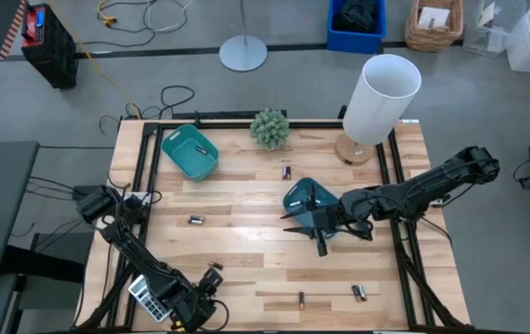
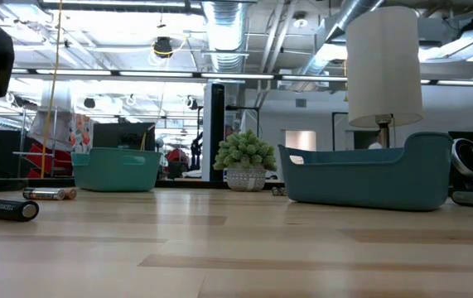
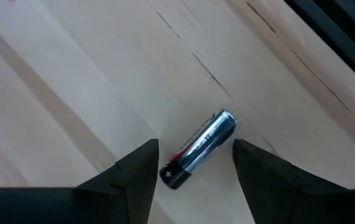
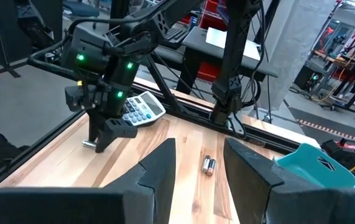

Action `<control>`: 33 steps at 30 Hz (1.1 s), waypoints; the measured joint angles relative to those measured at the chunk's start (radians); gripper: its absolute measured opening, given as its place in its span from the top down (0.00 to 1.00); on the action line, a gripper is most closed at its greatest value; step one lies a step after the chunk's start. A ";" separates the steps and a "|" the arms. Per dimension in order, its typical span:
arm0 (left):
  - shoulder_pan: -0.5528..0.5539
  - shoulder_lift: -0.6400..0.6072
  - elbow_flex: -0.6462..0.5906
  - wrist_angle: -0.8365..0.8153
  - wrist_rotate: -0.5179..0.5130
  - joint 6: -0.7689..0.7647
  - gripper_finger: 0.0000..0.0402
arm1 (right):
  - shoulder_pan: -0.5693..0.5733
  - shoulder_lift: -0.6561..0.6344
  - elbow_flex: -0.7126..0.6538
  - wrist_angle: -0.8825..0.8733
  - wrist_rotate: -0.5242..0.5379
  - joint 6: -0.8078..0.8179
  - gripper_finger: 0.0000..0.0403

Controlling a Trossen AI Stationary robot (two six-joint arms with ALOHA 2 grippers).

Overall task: Sort batteries
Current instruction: Put the silver battery into the blue bin

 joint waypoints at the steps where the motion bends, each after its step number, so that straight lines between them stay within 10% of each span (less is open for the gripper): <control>1: 0.000 0.001 0.000 0.001 -0.002 0.002 0.50 | 0.000 0.000 0.000 0.000 0.000 0.000 0.62; 33: 0.073 0.002 0.000 -0.012 0.054 -0.002 0.86 | -0.001 0.000 0.000 -0.029 0.000 0.000 0.62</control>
